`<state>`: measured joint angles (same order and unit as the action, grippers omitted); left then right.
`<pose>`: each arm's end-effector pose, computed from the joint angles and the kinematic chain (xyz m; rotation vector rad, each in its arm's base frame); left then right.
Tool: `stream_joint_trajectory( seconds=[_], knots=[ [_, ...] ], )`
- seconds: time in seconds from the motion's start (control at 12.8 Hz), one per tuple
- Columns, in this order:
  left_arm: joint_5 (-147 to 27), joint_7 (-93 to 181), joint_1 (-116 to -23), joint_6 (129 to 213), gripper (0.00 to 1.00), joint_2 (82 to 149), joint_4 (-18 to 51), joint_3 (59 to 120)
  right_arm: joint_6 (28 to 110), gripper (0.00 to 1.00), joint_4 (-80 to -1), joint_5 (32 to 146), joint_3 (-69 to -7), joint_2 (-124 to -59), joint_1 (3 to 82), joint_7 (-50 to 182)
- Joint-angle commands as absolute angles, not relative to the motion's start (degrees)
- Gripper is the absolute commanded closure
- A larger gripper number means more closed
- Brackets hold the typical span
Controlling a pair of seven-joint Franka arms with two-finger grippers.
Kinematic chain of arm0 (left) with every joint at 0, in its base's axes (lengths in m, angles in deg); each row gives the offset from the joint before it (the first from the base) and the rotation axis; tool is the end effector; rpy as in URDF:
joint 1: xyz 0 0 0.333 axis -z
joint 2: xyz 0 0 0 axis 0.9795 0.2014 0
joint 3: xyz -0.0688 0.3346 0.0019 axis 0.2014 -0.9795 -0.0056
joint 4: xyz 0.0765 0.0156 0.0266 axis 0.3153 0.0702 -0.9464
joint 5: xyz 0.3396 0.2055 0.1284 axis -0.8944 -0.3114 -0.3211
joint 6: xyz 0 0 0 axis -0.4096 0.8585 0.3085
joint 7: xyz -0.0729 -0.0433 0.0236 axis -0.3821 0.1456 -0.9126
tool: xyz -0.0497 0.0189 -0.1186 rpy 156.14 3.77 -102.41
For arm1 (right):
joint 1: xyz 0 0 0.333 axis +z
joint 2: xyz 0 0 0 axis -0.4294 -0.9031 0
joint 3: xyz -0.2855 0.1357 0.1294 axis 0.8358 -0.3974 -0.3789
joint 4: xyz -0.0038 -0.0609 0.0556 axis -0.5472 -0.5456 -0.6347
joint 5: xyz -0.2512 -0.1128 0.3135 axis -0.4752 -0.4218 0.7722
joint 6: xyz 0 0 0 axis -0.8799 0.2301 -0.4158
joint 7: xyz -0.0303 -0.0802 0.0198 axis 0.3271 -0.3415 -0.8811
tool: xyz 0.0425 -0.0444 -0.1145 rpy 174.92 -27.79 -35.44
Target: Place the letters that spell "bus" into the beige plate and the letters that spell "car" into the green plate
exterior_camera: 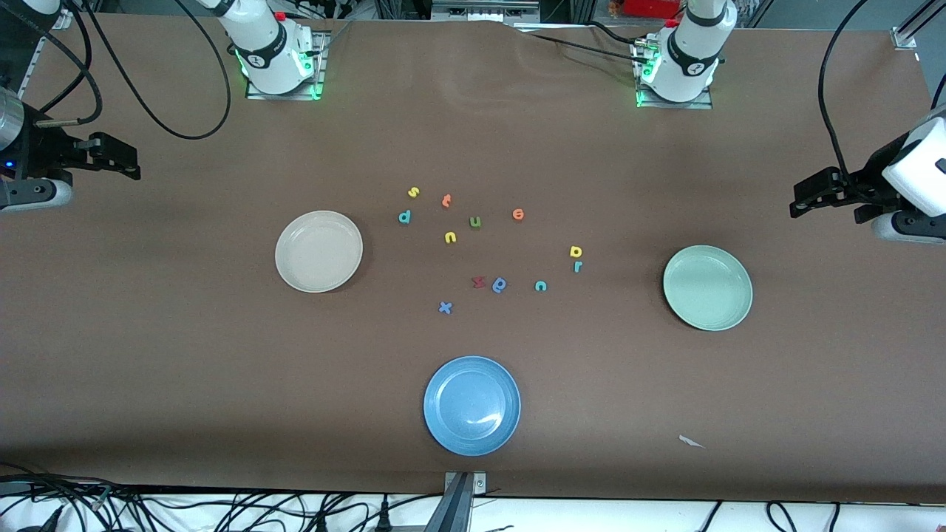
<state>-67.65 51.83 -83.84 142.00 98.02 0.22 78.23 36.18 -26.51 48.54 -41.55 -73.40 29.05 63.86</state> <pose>0.6221 -0.0147 0.5984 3.1005 -0.0847 -0.0841 0.5941 0.0124 0.6012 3.0727 0.2392 -0.2275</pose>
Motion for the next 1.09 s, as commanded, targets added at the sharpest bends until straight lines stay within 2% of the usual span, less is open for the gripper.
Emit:
stream_joint_trajectory(
  seconds=[0.0, 1.01],
  knots=[
    [-66.83, 52.56, -84.18, 141.51, 0.00, 97.59, 0.68, 78.45, 35.77, 0.00, -25.76, 48.62, -41.55, -73.62, 28.86, 63.71],
    [-67.09, 52.73, -84.18, 141.95, 0.00, 97.68, 1.74, 78.45, 35.86, 0.00, -25.76, 48.71, -41.55, -73.62, 28.94, 63.71]
  ],
)
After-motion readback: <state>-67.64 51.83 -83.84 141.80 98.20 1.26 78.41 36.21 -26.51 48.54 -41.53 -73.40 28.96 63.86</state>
